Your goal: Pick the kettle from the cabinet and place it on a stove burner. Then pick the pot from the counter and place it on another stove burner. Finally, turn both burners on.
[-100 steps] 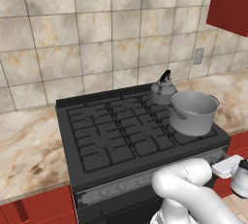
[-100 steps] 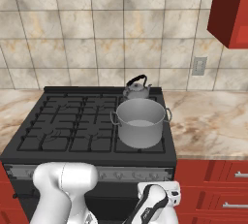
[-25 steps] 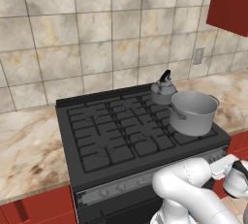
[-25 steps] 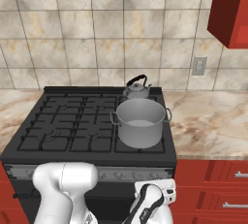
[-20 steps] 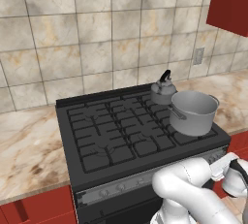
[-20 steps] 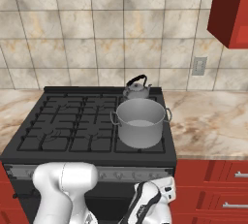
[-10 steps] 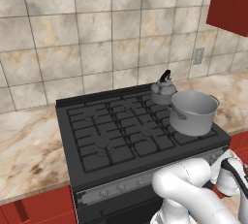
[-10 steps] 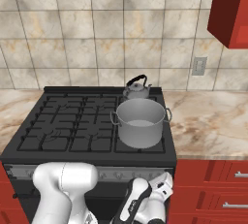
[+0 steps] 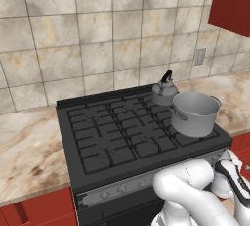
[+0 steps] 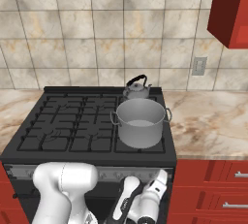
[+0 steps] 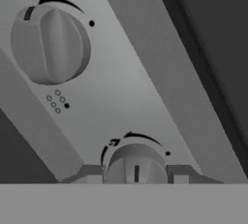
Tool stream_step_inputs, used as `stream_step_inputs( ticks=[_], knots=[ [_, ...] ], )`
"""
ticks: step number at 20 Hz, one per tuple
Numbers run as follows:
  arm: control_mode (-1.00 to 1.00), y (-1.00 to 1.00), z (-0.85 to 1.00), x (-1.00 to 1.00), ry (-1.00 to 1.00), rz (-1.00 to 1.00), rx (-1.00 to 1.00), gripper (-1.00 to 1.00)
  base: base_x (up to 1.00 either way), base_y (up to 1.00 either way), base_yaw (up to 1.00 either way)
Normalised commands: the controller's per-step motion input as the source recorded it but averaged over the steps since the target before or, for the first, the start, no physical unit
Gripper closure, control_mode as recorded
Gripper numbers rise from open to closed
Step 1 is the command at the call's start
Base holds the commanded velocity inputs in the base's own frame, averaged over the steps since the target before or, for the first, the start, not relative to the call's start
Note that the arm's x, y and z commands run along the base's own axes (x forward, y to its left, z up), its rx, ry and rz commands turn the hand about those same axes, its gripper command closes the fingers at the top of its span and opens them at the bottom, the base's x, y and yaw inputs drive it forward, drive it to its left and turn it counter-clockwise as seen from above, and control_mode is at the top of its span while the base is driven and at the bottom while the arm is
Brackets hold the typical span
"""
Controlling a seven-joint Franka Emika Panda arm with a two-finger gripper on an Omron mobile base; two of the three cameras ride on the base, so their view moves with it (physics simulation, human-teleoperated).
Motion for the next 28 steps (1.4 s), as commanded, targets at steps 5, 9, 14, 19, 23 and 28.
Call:
stream_step_inputs(
  ticks=[5,9,14,19,23,28],
  knots=[
    [-1.0,0.0,0.0,-0.07,0.0,0.0,-0.38,1.0,0.0,0.0,0.0],
    [-1.0,0.01,0.0,-0.09,0.01,0.0,-0.13,1.0,0.0,0.0,0.0],
    [-1.0,-0.03,-0.02,-0.11,0.0,0.0,0.03,-1.0,0.0,0.0,0.0],
    [-1.0,-0.21,0.0,-0.44,-0.01,0.0,0.06,-1.0,0.0,0.0,0.0],
    [-1.0,-0.17,0.01,-0.55,-0.02,0.0,0.05,-1.0,0.0,0.0,0.0],
    [-1.0,-0.15,0.08,-0.61,-0.05,0.0,0.05,-1.0,0.0,0.0,0.0]
  ],
)
